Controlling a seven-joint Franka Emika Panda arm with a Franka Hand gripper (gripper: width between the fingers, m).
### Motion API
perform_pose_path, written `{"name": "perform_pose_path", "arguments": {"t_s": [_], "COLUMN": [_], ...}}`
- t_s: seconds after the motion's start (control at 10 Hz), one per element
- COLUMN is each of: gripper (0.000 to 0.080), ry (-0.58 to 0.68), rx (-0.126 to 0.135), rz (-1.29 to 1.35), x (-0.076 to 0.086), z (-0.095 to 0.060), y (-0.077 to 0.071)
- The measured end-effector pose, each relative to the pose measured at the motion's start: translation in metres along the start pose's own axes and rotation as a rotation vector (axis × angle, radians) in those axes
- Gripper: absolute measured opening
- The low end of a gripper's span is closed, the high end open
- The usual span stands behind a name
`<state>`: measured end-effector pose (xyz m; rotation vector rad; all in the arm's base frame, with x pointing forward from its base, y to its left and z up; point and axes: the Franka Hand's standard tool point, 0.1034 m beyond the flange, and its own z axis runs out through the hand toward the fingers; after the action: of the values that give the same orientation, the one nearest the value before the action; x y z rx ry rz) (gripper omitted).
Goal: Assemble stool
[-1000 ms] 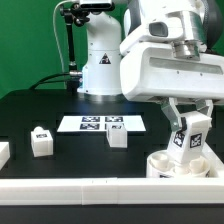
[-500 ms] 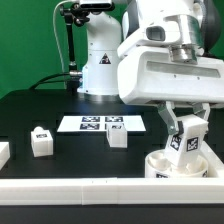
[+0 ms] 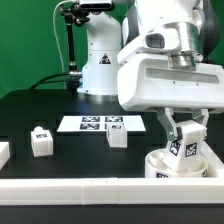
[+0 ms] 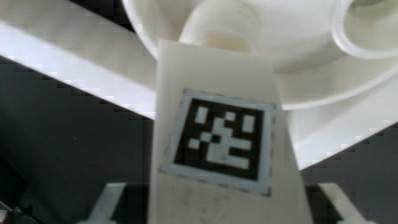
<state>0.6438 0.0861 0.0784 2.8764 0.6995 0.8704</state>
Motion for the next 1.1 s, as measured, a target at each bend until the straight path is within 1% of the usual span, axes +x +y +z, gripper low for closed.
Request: {"name": "perform_pose_path", "arguments": {"t_s": [0.2,0.3,0.4,0.5,0.6,0.7,0.9,1.1], "gripper": [0.0328,0.0414,0.0548,0.0548,0.0628,0.0643,0.0649,0.0649], "ry": [-0.001,-0.001,-0.001,-0.006,-0.008,-0.010,-0.014,-0.023], "rx": [0.000,0.000,0.000,0.001,0.000,0.001,0.004,0.006], "rz": [0.000,0.000,0.000,0.001,0.003,0.003,0.003,0.005], "x": [0.000,0.000,0.000,0.002,0.004,0.008,0.015,0.017], "z": [0.000,0.000,0.000,-0.002,-0.005,-0.009,-0.017,-0.020], "y": [0.000,0.000,0.000,0.002,0.005,0.007,0.009,0.012]}}
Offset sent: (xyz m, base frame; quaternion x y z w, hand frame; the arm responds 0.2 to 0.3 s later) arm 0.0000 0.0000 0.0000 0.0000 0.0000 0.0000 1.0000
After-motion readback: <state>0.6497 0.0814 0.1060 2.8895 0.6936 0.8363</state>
